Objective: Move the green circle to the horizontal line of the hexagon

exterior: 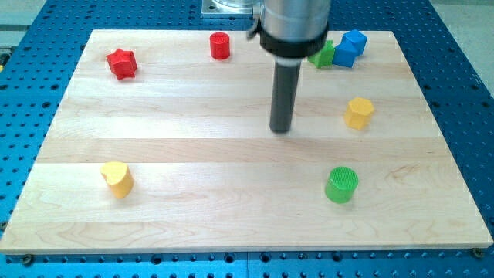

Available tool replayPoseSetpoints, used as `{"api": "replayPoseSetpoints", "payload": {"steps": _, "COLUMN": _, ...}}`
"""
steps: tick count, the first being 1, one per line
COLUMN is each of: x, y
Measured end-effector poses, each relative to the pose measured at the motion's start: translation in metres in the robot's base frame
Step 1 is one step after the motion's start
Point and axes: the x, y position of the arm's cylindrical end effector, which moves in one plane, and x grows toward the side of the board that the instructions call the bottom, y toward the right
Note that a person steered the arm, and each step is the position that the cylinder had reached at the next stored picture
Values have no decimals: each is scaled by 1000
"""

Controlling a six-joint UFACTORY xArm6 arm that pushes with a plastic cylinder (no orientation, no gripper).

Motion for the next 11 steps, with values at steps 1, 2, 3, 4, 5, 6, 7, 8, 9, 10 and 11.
{"api": "replayPoseSetpoints", "payload": {"steps": 1, "x": 53, "y": 146}}
{"api": "replayPoseSetpoints", "payload": {"steps": 2, "x": 116, "y": 132}}
{"api": "replayPoseSetpoints", "payload": {"steps": 3, "x": 102, "y": 22}}
{"api": "replayPoseSetpoints", "payload": {"steps": 4, "x": 29, "y": 9}}
{"api": "replayPoseSetpoints", "payload": {"steps": 5, "x": 33, "y": -10}}
{"api": "replayPoseSetpoints", "payload": {"steps": 6, "x": 38, "y": 15}}
{"api": "replayPoseSetpoints", "payload": {"steps": 7, "x": 104, "y": -3}}
{"api": "replayPoseSetpoints", "payload": {"steps": 8, "x": 83, "y": 71}}
{"api": "replayPoseSetpoints", "payload": {"steps": 9, "x": 3, "y": 39}}
{"api": "replayPoseSetpoints", "payload": {"steps": 10, "x": 0, "y": -25}}
{"api": "replayPoseSetpoints", "payload": {"steps": 11, "x": 24, "y": -71}}
